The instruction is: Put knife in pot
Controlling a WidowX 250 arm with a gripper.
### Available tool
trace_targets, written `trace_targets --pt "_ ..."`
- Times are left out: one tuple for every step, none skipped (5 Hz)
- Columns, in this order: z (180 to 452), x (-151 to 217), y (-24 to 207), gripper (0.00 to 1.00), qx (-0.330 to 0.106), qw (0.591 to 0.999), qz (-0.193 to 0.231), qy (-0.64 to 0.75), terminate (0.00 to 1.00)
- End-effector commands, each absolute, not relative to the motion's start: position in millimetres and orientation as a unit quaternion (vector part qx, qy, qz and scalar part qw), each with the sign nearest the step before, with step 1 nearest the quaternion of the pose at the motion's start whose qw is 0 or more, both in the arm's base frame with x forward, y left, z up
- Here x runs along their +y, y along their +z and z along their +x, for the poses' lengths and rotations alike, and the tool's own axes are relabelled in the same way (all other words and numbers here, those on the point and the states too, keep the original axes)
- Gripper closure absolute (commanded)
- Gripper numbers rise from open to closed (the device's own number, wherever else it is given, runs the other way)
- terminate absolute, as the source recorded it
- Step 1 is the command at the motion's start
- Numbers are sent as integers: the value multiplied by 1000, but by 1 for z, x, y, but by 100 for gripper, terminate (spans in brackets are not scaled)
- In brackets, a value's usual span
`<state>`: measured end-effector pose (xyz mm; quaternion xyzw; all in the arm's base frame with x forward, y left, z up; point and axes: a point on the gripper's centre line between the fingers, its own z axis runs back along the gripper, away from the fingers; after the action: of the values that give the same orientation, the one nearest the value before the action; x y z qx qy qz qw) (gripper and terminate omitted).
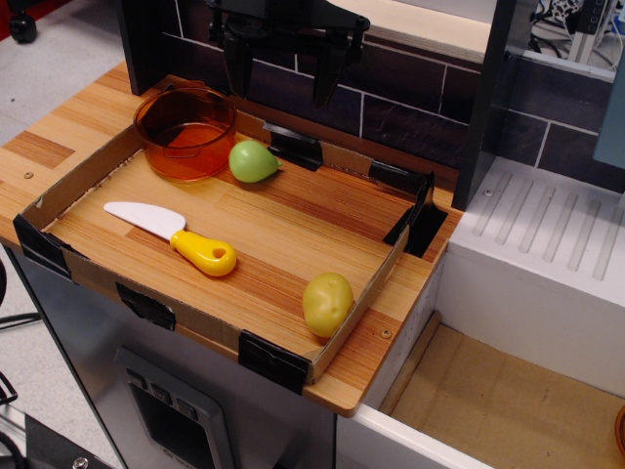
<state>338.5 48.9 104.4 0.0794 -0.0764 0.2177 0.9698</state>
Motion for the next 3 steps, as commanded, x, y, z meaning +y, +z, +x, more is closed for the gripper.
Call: trace_targets --pt "339 49 104 0 -76 970 79 218 0" --pt "324 51 99 0 -85 954 73 278 0" --pt "308 53 85 0 -76 913 39 398 0"
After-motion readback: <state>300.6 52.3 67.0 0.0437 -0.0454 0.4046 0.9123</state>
